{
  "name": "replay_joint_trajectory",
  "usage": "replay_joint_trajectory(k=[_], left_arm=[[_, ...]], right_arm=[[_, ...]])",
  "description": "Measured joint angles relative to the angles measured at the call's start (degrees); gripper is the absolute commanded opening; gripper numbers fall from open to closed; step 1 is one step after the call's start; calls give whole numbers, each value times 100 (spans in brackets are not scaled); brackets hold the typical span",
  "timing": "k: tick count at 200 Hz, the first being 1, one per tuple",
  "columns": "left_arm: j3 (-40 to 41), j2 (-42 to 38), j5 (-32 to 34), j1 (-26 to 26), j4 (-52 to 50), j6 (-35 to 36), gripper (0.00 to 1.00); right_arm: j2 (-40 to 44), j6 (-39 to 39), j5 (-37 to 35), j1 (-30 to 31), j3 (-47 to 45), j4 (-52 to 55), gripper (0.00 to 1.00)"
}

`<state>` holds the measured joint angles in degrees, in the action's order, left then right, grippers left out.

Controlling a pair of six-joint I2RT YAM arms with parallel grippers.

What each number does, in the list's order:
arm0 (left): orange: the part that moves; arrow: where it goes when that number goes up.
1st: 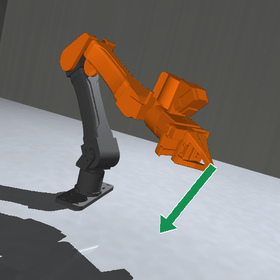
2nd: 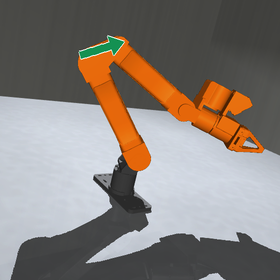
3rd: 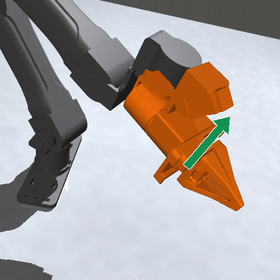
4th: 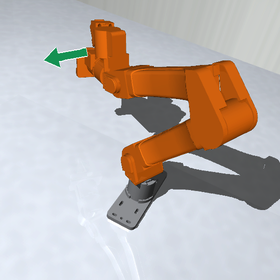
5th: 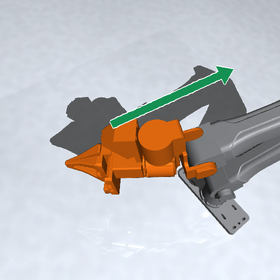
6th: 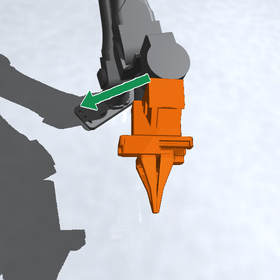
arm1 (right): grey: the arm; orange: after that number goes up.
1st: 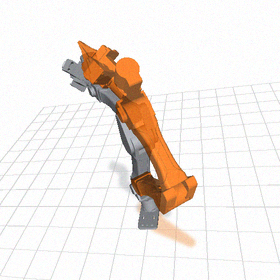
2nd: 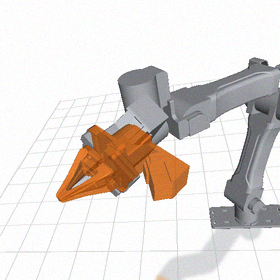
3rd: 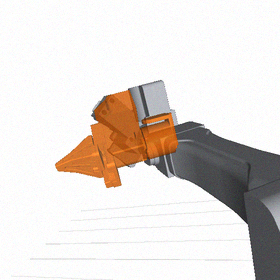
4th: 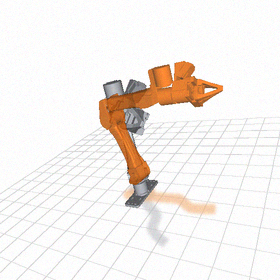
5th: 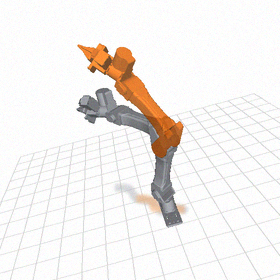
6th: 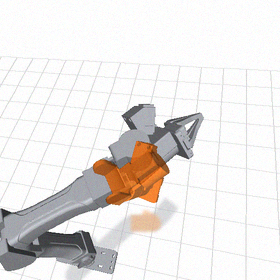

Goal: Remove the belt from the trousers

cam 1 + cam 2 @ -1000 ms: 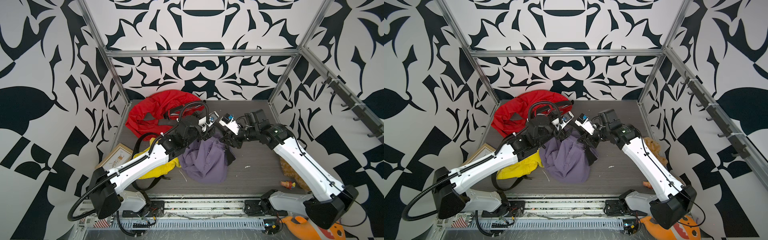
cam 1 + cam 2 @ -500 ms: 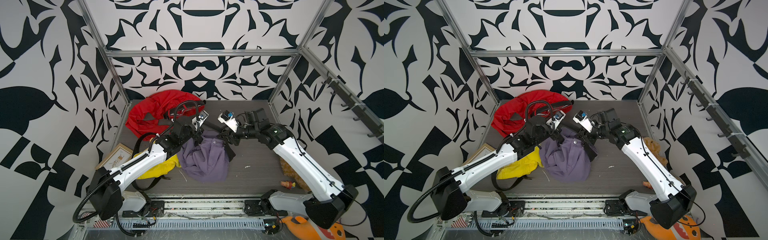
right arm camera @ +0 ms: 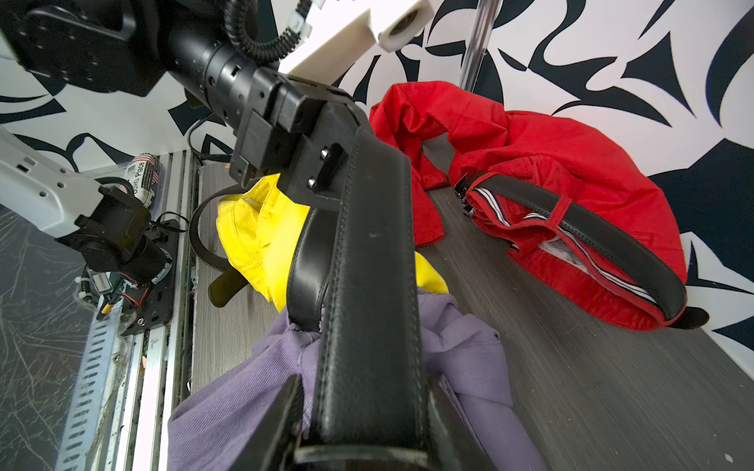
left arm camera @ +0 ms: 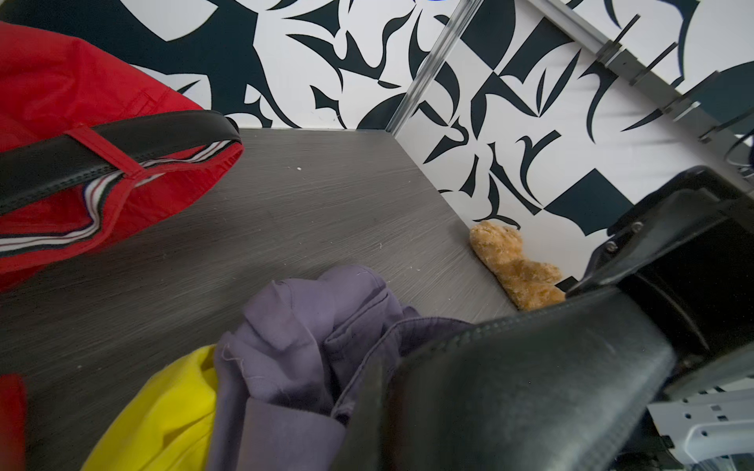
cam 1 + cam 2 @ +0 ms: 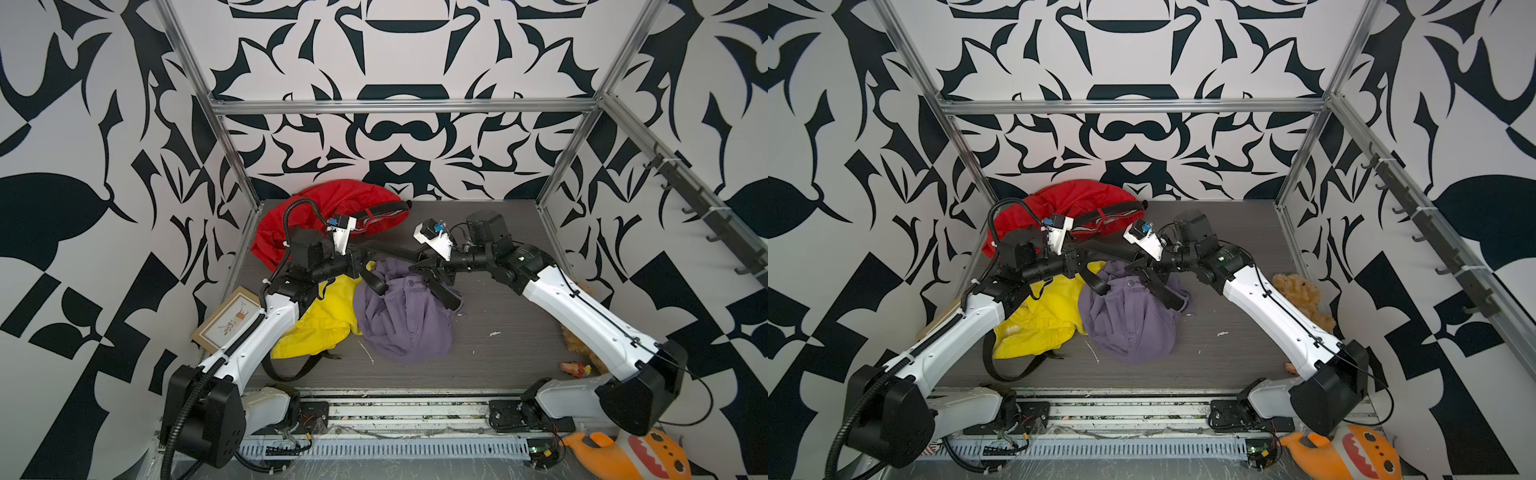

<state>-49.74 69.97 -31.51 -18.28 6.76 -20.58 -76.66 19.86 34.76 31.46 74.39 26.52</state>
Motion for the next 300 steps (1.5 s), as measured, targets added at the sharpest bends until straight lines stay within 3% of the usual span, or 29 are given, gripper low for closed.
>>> replay_joint_trajectory(k=[18,42,54,66,78,101,143,189,201,219,234,271,300], left_arm=[[-144,44,55,-68,-111,116,0],[-649,260,1064,-702,-520,597,0],[-846,413,1504,-964,-584,769,36],[-892,479,1908,-1078,-629,887,61],[-890,479,2282,-1082,-765,981,74],[-920,415,2874,-1196,-944,1443,88],[-1502,181,3473,-1875,-1084,2892,100],[-1980,402,3604,-2719,-1058,4597,100],[-2041,590,3626,-2850,-1056,4870,87],[-2074,837,3635,-2964,-1058,5180,33],[-2085,944,3729,-2975,-1043,5257,0],[-1897,892,3807,-2833,-807,5093,0],[-1471,721,3132,-2188,-844,4277,0]], right_arm=[[0,-22,-15,0,15,57,0],[2,-48,-109,-162,205,605,0],[2,-48,-129,-291,330,911,0],[-2,-37,-170,-387,476,1263,0],[-22,-15,-205,-457,669,1657,0],[-146,50,-247,-481,1093,2238,0],[-229,136,-282,-474,1346,2850,0],[-334,157,-299,-446,1506,3093,0],[-343,160,-304,-435,1532,3123,0],[-343,162,-313,-433,1550,3156,0],[-343,142,-380,-437,1547,3270,0],[-310,109,-409,-431,1447,3130,0],[-238,81,-372,-365,1241,2509,0]])
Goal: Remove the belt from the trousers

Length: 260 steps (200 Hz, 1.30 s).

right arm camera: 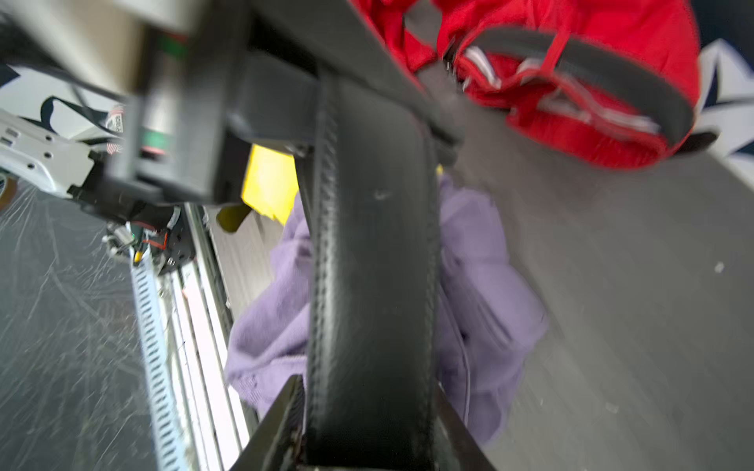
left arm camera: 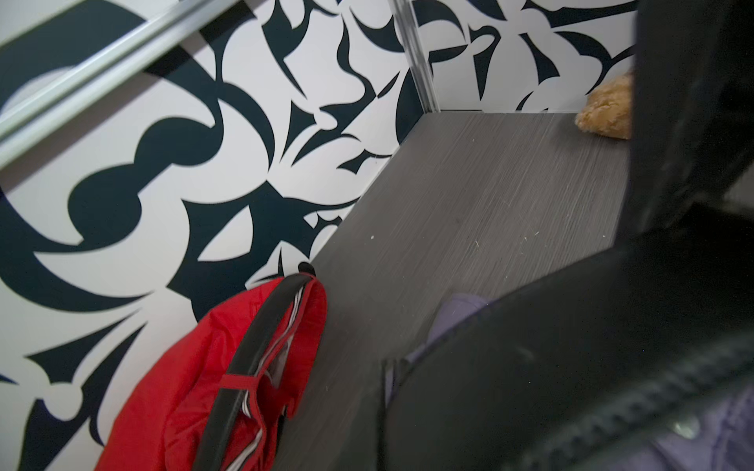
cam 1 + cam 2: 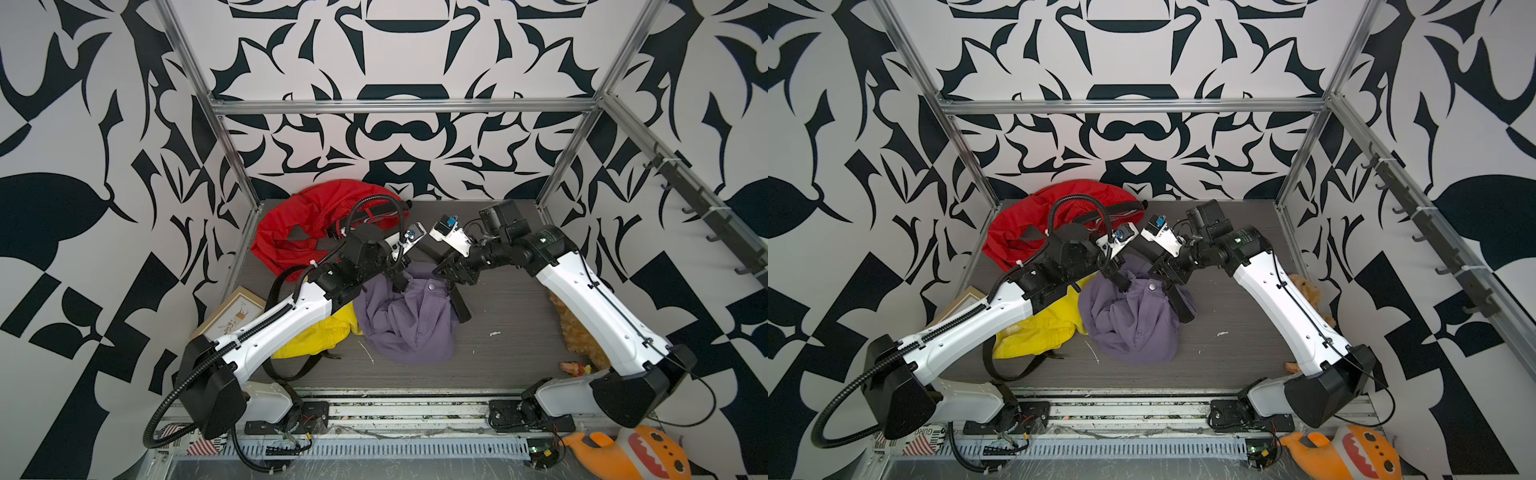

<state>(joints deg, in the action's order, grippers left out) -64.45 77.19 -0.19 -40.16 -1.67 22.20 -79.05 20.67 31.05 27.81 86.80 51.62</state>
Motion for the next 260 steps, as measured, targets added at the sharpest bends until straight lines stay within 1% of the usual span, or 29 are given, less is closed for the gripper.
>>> replay_joint_trajectory(k=[14,30,59,80,100,113,122,123,125,126,131,132,133,137,145,153,176,197,211,237,260], left_arm=[[184,-74,-612,402,37,-520,0],[306,-179,-1198,734,50,-973,0],[354,-358,-1773,990,-22,-1545,0],[387,-439,-1884,977,-68,-1779,0],[426,-525,-1593,778,-118,-1950,0],[575,-612,-1305,597,-140,-2076,0],[772,-717,-1062,455,-160,-2168,0],[813,-734,-1023,433,-162,-2186,0],[855,-756,-994,411,-173,-2203,0],[876,-769,-977,398,-179,-2214,0],[1034,-852,-839,313,-203,-2271,0],[1056,-866,-826,302,-205,-2280,0],[1102,-894,-789,275,-216,-2297,0],[1213,-955,-688,216,-232,-2345,0],[1453,-1134,-455,142,-339,-2463,0],[1679,-1360,-247,125,-455,-2586,0],[2015,-1878,203,74,-734,-2883,0],[2055,-2039,348,-90,-761,-3025,0],[2055,-2028,385,-221,-767,-3058,0],[2055,-1965,420,-334,-785,-3082,0],[2044,-1963,481,-337,-846,-3086,0]], right_arm=[[2,-17,33,55,-109,-509,0],[2,-79,155,107,-275,-1010,0],[4,-175,369,155,-407,-1425,0],[4,-264,474,155,-407,-1419,0],[28,-361,498,142,-529,-1519,0],[61,-409,507,125,-719,-1617,12],[61,-428,507,109,-855,-1644,27],[61,-431,509,107,-866,-1646,30],[59,-433,514,103,-898,-1650,41],[57,-433,516,103,-907,-1652,43],[46,-442,538,98,-981,-1670,66],[44,-444,540,98,-990,-1670,66],[37,-461,544,98,-1010,-1670,71],[22,-498,560,98,-1062,-1672,75],[13,-553,494,68,-1198,-1628,78],[13,-612,487,-17,-1338,-1602,82],[42,-752,348,-192,-1674,-1543,84],[282,-852,203,-155,-1895,-1539,85],[575,-872,9,72,-1993,-1550,85],[1141,-874,-468,765,-2190,-1685,85],[1338,-966,-1062,1381,-2439,-1963,85]])
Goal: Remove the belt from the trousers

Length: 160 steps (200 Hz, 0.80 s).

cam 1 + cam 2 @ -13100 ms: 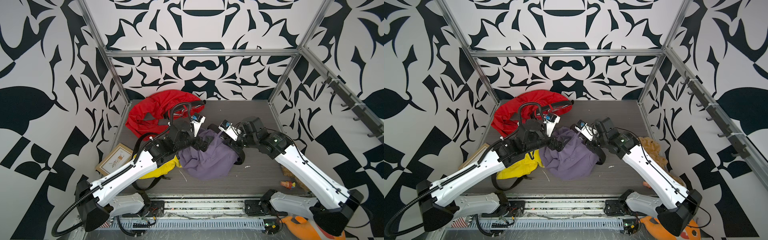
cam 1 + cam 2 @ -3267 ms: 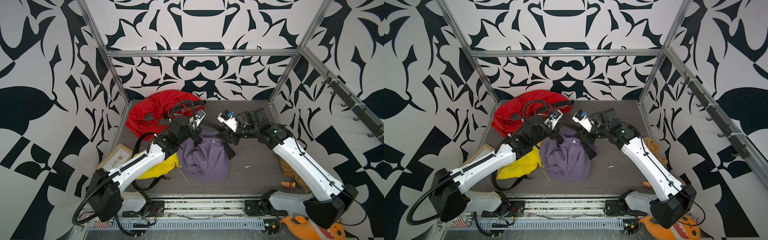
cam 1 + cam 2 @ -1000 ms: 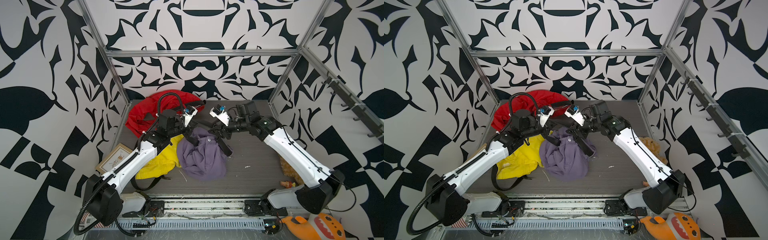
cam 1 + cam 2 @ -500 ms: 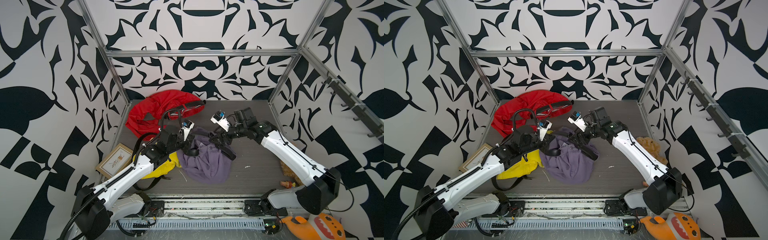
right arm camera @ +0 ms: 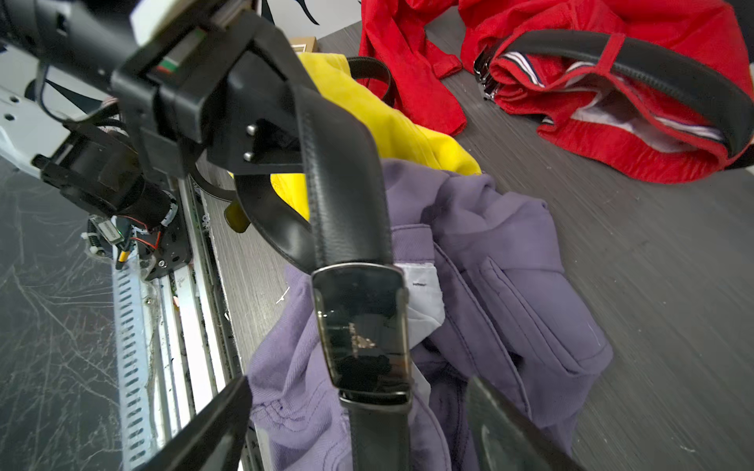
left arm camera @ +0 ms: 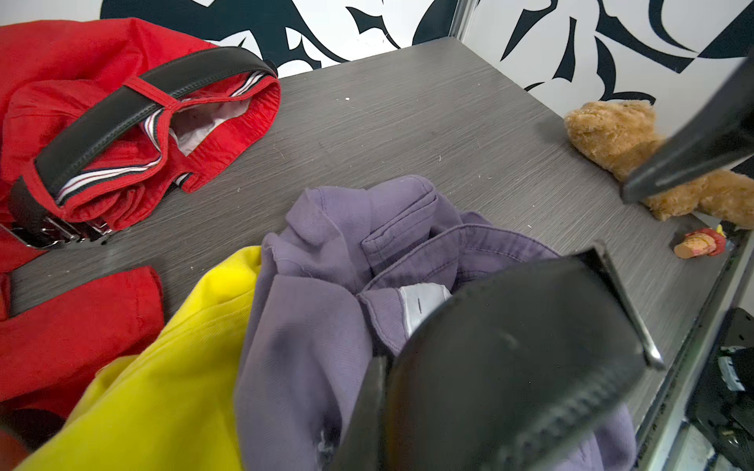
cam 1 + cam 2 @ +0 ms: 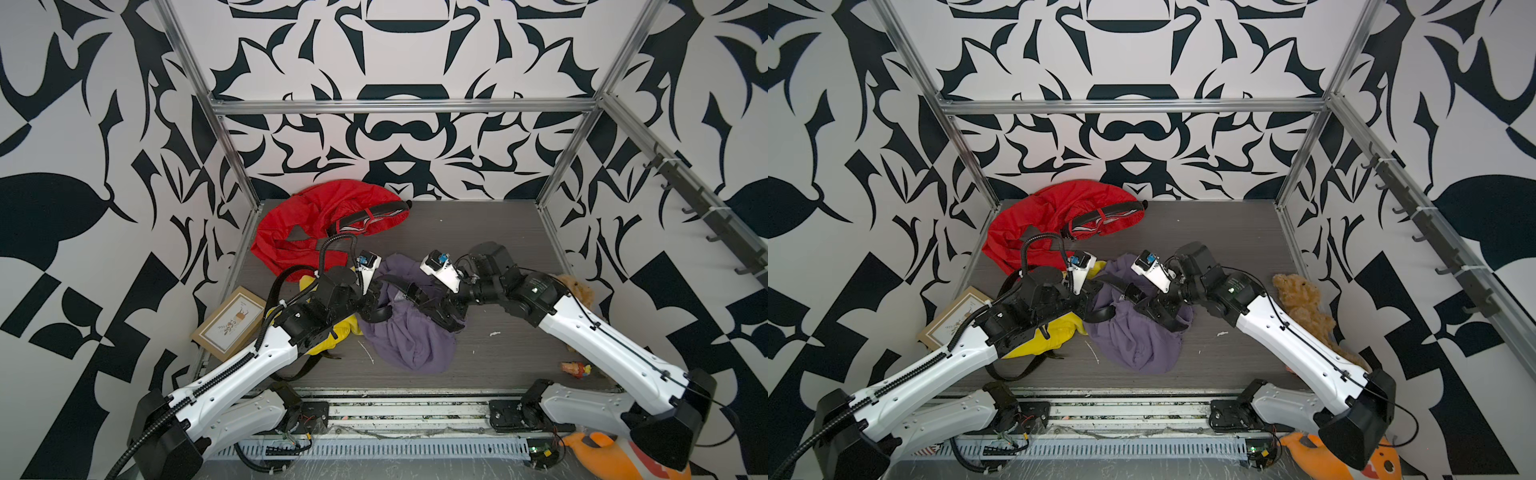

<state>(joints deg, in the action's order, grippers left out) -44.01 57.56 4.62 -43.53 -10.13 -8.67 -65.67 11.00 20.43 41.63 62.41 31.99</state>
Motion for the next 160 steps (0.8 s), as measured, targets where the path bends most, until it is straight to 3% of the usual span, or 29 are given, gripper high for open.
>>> replay_joint_trajectory(k=[38,70,105,160], left_arm=[[-2,0,59,0,-68,-24,0],[-35,0,79,0,-138,-35,0],[-98,-7,111,0,-168,-35,0],[-98,-7,162,0,-170,-35,0]], right_arm=[[-107,-236,-1261,859,-444,-621,85],[-376,-396,-2072,1178,-678,-1331,82],[-691,-542,-2371,1226,-745,-1937,69],[-752,-570,-2417,1248,-820,-2437,64]])
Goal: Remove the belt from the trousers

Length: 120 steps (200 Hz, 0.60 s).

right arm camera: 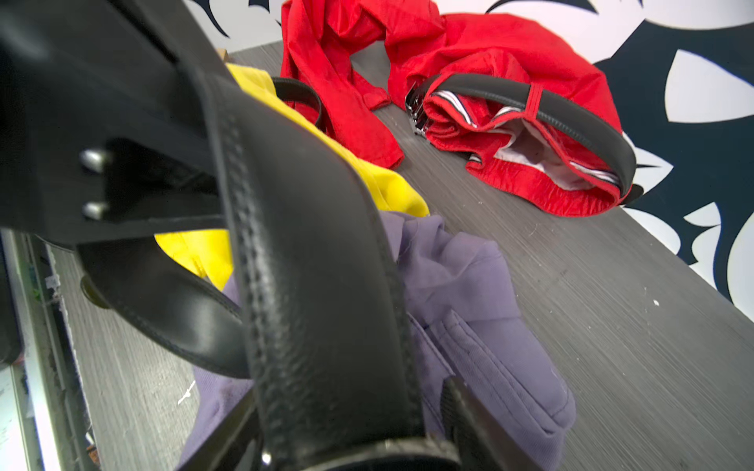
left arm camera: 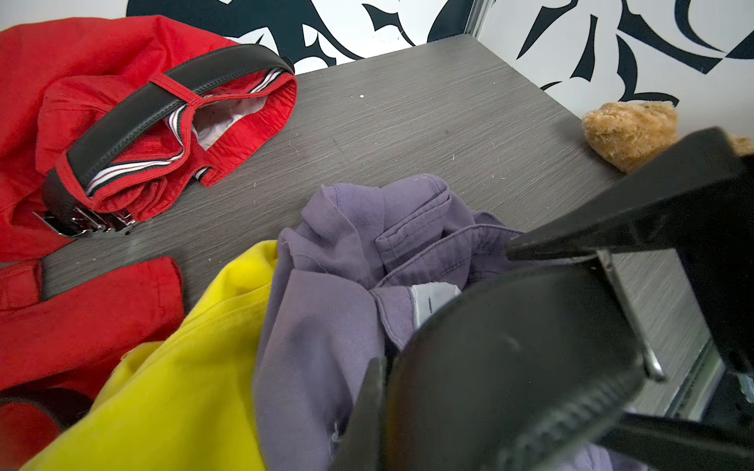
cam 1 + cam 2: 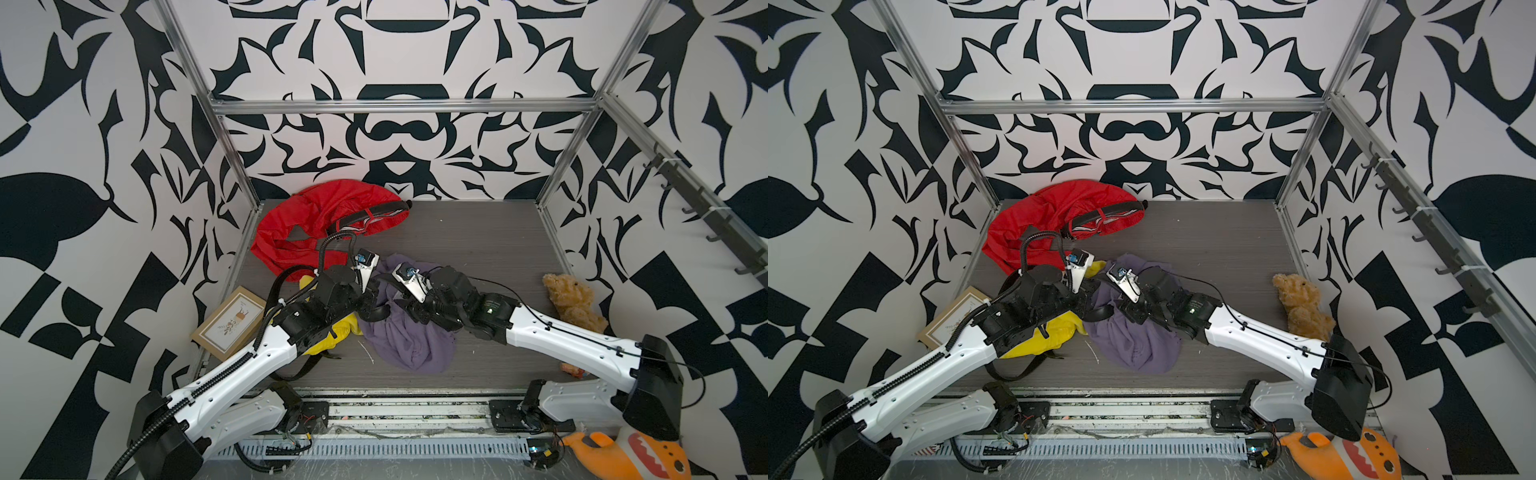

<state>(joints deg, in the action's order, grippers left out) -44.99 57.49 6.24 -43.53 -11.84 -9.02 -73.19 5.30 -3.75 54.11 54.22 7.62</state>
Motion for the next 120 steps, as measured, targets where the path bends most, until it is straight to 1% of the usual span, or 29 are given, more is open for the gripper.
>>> replay_joint_trajectory(k=[11,33,41,49,73,87,100,120], left_arm=[[0,0,2,0,-2,0,0],[0,0,2,-4,0,-2,0],[0,0,26,-7,-11,-7,0],[0,-7,46,-7,-11,-7,0],[15,-24,116,-28,-13,-2,0],[83,-70,149,-79,24,4,0],[168,-105,136,-140,107,9,0],[232,-142,-33,-166,341,7,0]], right_arm=[[2,-4,2,0,-15,-42,55],[2,24,37,0,-22,-107,23],[11,37,37,2,-22,-103,15],[31,35,42,7,-22,-90,0],[225,46,170,-70,-28,31,0],[455,50,435,-219,-31,157,0],[656,74,820,-413,-28,254,0],[855,127,1622,-817,-26,446,0]])
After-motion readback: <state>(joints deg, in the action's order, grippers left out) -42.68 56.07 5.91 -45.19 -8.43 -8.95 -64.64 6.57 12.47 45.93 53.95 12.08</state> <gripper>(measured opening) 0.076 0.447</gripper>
